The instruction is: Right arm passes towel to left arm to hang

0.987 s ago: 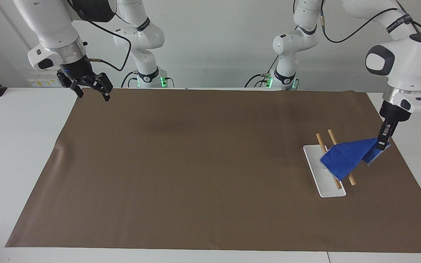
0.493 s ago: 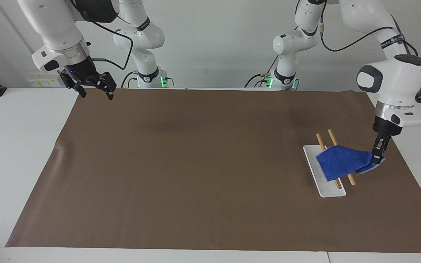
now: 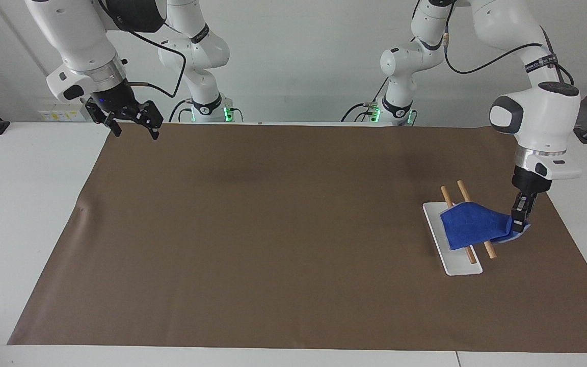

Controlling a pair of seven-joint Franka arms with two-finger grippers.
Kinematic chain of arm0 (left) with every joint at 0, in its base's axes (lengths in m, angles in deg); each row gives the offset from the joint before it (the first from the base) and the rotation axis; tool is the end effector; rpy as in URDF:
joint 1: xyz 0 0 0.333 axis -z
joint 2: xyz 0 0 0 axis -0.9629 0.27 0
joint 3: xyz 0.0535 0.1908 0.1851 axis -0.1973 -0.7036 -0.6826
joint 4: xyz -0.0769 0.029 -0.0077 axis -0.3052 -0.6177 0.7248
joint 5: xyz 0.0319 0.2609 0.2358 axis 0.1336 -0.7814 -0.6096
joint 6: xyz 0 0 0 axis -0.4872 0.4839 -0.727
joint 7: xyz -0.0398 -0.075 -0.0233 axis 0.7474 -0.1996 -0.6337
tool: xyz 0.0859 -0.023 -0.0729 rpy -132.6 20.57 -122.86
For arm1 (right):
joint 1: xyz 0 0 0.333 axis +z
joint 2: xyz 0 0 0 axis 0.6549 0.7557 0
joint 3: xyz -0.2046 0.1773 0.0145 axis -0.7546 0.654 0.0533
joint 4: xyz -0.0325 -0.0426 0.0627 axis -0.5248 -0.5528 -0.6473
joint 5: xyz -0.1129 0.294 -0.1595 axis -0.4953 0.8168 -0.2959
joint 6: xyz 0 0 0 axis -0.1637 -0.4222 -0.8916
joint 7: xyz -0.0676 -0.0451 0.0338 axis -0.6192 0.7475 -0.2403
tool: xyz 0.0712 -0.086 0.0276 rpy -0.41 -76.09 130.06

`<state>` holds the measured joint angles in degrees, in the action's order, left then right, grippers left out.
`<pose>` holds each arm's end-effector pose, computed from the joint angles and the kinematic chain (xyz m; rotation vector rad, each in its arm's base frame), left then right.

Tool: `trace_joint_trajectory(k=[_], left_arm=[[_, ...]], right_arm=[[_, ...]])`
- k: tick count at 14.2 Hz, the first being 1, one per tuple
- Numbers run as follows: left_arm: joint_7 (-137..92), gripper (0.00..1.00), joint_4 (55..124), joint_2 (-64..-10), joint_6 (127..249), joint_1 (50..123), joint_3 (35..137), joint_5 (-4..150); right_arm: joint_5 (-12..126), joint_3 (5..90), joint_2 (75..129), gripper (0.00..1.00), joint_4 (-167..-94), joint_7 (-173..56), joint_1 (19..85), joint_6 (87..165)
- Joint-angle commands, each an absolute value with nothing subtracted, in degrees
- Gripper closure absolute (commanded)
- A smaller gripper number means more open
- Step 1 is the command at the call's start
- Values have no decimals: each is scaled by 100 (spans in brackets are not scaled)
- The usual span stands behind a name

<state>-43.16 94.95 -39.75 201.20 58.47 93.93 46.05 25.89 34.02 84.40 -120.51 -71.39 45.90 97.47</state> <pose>0.5809 0.0496 0.4221 2.7318 1.0002 0.7243 0.4982 -0.0141 0.5646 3.1328 -0.1687 -0.0655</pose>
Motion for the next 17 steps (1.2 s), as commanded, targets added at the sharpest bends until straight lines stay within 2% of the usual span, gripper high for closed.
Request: trace_joint_trajectory(k=[1,2,3,5,7,13,15,17], left_arm=[[-4394,100,9617,-4027,20272,5940,9325,4510],[-4359,86,9591,-4018,20263,5914,9324,4510],[-4324,53,9573,-4018,20245,5861,9316,4510],[-4324,32,9503,-4001,20245,5834,9307,4510],[-4332,27,9328,-3957,20166,5817,9298,4510],[-4385,28,9213,-3895,20000,5895,9307,4554],[-4376,31,9038,-3886,19553,5957,9342,4554],[-4359,41,8923,-3895,19009,6237,9333,4554]], right_arm=[[2569,3434,8272,0,-12248,-7083,4566,9760],[2569,3434,8272,0,-12239,-7083,4566,9769],[2578,3434,8272,0,-12248,-7083,4566,9760],[2578,3443,8246,0,-12256,-7091,4566,9760],[2578,3434,8246,0,-12265,-7083,4566,9769],[2578,3434,8246,0,-12274,-7091,4566,9769],[2578,3434,8246,0,-12274,-7091,4557,9777],[2578,3434,8246,0,-12274,-7091,4531,9777]])
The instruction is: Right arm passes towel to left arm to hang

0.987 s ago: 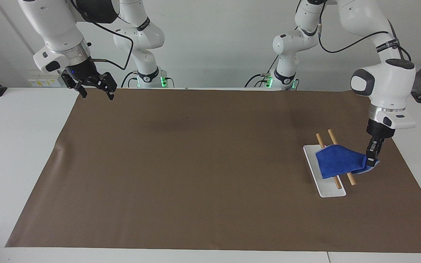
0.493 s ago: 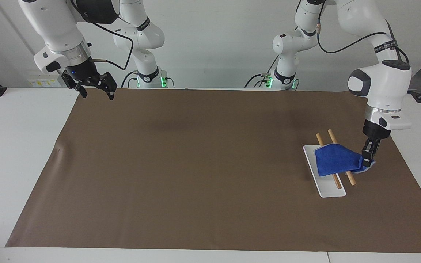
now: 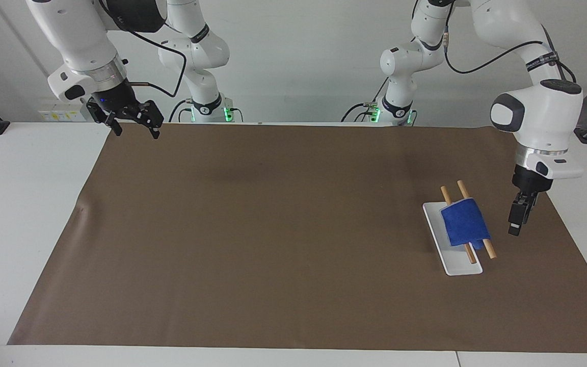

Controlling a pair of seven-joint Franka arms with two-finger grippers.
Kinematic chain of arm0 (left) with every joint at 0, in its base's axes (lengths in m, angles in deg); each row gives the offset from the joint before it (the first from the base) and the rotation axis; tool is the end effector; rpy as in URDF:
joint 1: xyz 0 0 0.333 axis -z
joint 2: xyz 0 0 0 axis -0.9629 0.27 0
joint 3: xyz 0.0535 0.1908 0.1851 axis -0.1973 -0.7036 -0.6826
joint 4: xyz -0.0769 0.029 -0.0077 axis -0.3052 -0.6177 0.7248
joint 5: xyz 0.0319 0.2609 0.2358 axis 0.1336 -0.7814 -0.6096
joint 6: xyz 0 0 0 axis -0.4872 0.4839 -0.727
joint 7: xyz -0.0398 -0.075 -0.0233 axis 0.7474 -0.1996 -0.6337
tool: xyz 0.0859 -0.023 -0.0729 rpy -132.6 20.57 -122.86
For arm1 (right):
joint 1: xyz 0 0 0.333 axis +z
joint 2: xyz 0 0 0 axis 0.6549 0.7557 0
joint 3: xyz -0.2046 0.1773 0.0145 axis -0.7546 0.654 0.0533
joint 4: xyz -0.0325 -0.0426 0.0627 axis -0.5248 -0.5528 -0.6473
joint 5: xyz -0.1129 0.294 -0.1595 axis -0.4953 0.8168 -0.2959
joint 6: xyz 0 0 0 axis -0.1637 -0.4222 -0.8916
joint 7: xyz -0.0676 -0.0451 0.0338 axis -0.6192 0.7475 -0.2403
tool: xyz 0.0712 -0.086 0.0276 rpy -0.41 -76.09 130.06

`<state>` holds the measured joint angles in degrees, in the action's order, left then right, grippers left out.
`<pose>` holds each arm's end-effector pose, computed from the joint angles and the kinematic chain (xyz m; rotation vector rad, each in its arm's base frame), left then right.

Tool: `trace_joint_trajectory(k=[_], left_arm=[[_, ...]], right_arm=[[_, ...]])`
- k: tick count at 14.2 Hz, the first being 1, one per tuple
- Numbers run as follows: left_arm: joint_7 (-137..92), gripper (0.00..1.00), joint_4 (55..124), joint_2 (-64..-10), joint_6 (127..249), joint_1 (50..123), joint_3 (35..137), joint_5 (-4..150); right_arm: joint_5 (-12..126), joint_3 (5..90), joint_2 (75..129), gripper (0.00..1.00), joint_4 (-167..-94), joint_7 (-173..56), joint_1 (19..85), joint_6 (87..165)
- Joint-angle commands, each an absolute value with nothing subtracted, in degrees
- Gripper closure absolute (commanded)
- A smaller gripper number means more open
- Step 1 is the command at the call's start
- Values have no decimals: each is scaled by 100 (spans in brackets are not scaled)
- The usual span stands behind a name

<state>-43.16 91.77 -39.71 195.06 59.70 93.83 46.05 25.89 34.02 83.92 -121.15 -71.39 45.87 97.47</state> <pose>0.5843 0.0390 0.4337 2.7677 0.9837 0.6514 0.4957 -0.0145 0.5640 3.1335 -0.1694 -0.0700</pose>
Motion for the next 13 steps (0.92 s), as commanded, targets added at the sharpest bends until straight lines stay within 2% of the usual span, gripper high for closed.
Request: trace_joint_trajectory(k=[1,3,8,10,13], left_arm=[[-4324,44,8836,-3904,18684,6325,9333,4519],[-4245,51,8608,-3895,17972,6484,9342,4483],[-2281,54,8072,-4079,15891,6581,9395,4492],[-1707,58,7738,-4272,15195,6581,9395,4492],[-1494,59,7596,-4781,14736,6590,9412,4501]], right_arm=[[2578,3434,8246,0,-12274,-7083,4522,9777],[2578,3434,8246,0,-12265,-7091,4513,9777],[2490,3434,8343,0,-12107,-7407,4531,9971],[2490,3434,8317,0,-12168,-7443,4549,10023],[2499,3434,8299,0,-12212,-7425,4557,10024]])
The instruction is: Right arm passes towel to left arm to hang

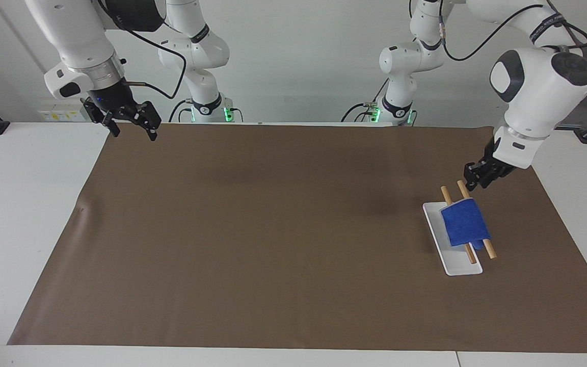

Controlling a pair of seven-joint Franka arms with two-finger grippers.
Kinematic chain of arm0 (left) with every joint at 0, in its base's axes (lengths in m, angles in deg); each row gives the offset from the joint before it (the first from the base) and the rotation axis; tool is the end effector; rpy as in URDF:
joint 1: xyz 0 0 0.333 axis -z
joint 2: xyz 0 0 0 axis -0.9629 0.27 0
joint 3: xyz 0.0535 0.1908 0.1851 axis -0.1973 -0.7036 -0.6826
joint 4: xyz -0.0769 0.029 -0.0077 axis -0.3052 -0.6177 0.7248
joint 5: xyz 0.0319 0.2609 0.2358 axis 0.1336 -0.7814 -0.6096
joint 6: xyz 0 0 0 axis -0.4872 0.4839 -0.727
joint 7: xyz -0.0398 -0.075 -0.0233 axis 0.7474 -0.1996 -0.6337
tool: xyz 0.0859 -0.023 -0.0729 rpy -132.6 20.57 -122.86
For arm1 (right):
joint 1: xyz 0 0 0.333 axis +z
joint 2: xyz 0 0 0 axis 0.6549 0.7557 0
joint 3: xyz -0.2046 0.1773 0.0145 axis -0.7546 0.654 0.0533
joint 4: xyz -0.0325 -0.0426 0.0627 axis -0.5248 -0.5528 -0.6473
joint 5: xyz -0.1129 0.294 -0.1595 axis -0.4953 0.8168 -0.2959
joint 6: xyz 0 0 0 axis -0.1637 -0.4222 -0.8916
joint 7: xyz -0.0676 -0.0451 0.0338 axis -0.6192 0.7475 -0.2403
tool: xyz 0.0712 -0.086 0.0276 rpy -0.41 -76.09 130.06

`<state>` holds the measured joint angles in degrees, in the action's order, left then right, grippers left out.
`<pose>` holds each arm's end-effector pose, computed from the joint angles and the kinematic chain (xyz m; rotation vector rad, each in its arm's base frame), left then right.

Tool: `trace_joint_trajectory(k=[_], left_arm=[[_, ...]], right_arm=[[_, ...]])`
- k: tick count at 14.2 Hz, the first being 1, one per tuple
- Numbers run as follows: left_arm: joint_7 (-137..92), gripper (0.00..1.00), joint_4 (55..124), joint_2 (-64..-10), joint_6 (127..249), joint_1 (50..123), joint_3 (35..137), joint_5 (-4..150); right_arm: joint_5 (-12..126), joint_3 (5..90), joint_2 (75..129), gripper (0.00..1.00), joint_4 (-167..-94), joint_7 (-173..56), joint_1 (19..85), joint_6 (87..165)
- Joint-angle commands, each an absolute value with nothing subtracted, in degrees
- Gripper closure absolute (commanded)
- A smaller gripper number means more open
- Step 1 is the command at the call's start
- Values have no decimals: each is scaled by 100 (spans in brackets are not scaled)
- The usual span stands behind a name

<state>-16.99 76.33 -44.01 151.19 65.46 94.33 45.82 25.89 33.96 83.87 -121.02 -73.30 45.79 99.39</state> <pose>0.5397 -0.0214 0.5140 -3.1227 -0.1897 -0.0547 0.4995 -0.0158 0.5683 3.1318 -0.2256 -0.0125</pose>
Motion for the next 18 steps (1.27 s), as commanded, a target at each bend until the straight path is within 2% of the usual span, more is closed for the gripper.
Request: trace_joint_trajectory(k=[1,2,3,5,6,18], left_arm=[[-1398,58,7587,-4922,14552,6590,9482,4501],[-1258,55,7587,-5054,14332,6590,9578,4501],[-1030,44,7587,-5186,14191,6590,9605,4510],[-625,0,7639,-5528,14181,6581,9571,4545],[-632,0,7657,-5660,14216,6573,9553,4545],[-982,0,7666,-5714,14506,6511,9553,4571]], right_arm=[[2516,3434,8299,0,-12204,-7434,4557,10024],[2525,3434,8299,0,-12212,-7452,4566,10024],[2534,3443,8290,0,-12213,-7452,4575,10024],[2552,3443,8290,0,-12204,-7443,4575,10024],[2552,3434,8299,0,-12204,-7399,4566,10024],[2552,3434,8272,0,-12256,-7364,4531,10024]])
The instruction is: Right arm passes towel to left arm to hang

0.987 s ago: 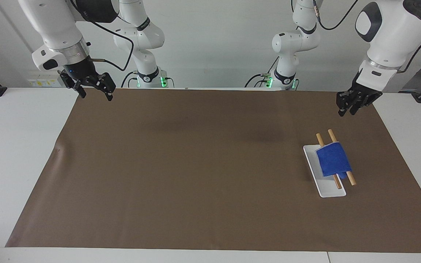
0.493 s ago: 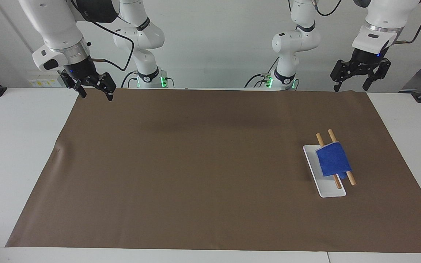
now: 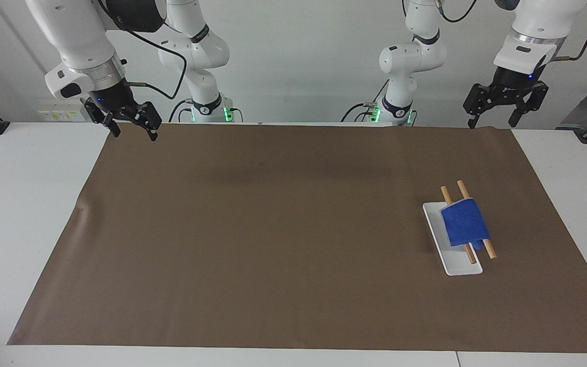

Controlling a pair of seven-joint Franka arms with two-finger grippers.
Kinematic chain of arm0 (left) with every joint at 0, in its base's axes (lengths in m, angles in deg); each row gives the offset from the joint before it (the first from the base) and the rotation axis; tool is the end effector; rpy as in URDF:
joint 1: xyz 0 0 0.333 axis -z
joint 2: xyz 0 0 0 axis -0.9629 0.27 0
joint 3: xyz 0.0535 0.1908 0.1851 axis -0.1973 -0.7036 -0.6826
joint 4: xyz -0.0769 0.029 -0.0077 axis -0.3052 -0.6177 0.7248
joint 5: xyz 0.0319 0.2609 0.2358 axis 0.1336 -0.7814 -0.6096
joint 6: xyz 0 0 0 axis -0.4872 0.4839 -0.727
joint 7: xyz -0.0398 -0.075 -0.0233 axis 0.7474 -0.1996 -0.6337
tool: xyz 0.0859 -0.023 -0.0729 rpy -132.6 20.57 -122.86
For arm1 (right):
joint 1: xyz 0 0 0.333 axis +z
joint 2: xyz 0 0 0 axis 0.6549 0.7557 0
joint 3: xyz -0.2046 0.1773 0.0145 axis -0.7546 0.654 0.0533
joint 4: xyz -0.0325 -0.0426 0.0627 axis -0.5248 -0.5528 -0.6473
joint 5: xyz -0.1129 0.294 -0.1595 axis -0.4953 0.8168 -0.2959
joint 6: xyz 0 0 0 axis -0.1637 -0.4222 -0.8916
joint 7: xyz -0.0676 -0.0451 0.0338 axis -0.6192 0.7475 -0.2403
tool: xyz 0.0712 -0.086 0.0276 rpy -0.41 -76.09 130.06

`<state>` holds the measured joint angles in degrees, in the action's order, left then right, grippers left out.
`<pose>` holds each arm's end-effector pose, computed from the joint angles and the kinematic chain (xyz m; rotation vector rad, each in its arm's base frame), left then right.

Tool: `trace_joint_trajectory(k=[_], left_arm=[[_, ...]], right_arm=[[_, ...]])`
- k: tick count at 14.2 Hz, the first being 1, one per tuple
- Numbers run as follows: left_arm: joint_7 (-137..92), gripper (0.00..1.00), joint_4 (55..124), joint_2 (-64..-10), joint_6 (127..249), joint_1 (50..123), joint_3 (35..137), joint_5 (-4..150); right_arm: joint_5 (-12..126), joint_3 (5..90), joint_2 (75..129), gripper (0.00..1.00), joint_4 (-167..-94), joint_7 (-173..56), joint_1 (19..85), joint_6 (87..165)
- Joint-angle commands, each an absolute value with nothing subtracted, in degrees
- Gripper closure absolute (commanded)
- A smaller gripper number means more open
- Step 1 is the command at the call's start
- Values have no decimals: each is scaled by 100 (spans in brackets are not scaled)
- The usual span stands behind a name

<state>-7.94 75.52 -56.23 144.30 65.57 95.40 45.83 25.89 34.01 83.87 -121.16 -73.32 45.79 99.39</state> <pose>0.4778 -0.0387 0.6151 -3.0764 0.0809 -0.2127 0.4994 -0.0154 0.5672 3.1317 -0.2247 -0.0163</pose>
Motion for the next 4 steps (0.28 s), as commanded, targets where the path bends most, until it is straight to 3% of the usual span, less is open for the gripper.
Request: trace_joint_trajectory(k=[1,4], left_arm=[[-1158,0,7666,-5714,14471,6520,9562,4597],[-1230,0,7675,-5732,14401,6581,9570,4598]], right_arm=[[2543,3434,8272,0,-12256,-7346,4531,10024],[2543,3434,8272,0,-12256,-7188,4531,10024]])
